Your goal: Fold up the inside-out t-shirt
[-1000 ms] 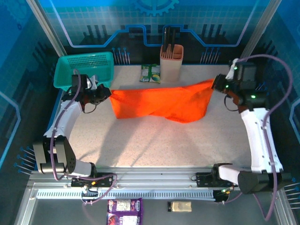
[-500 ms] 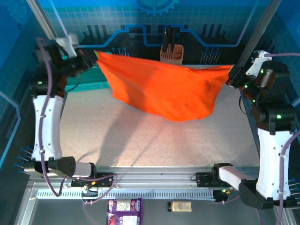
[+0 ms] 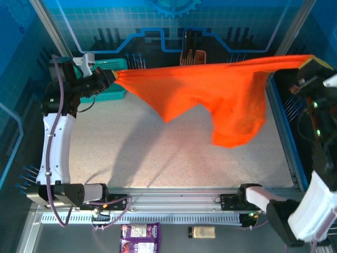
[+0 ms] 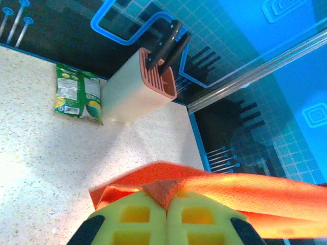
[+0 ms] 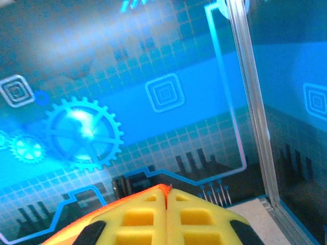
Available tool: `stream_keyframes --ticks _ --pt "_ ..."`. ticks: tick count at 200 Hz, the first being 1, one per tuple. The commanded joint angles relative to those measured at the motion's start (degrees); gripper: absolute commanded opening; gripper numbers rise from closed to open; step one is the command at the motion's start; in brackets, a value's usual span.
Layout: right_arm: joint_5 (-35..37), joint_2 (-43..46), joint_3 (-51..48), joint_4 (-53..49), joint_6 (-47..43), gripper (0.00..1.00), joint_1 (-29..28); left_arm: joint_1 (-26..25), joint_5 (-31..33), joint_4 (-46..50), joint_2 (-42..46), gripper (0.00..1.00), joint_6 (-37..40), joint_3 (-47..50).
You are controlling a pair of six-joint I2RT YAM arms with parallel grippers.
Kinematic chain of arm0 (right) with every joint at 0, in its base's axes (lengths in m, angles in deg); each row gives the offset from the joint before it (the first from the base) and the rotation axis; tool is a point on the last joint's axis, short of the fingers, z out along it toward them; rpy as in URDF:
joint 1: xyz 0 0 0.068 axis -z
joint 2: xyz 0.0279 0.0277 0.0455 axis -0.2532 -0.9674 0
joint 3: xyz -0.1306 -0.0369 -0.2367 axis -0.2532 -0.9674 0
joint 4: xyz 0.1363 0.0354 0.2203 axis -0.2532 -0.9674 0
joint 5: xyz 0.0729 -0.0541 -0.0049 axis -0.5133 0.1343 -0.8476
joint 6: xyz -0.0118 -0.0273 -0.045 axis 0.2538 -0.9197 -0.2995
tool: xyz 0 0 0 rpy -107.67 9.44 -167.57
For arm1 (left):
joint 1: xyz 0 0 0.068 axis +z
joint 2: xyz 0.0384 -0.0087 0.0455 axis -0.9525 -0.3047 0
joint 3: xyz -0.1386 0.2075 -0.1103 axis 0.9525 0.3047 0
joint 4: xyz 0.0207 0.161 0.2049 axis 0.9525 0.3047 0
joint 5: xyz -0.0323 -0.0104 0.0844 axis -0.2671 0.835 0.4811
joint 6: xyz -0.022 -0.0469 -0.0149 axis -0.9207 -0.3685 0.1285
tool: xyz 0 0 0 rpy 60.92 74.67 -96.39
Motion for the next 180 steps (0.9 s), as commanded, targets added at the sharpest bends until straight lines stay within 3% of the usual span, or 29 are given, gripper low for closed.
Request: stream_keyframes --ticks 1,27,48,81,114,180 --pt "-0.43 -0.73 -9.71 2.82 3.18 0.00 1.01 2.15 1.95 2.78 0.61 0.00 1.55 -15.33" --pt "-6.26 0.71 -20.15 7.18 7.92 0.00 1.03 2.35 3.44 9.08 -1.77 0.00 4.87 -29.66" --pt "-5.17 -0.34 -16.66 6.22 6.54 0.00 1.04 2.36 2.72 4.98 1.10 0.00 3.40 -20.88" --pt "3.26 -2.14 -3.51 1.82 0.87 0.00 1.08 2.36 2.68 0.85 4.49 0.00 2.15 -7.84" --pt "-0.18 -2.07 -4.81 3.02 2.43 0.00 1.09 2.44 4.81 0.83 5.28 0.00 3.03 -8.64" --pt "2.99 4.42 -12.56 8.07 2.26 0.00 1.05 2.45 3.46 1.37 8.31 0.00 4.89 -11.38"
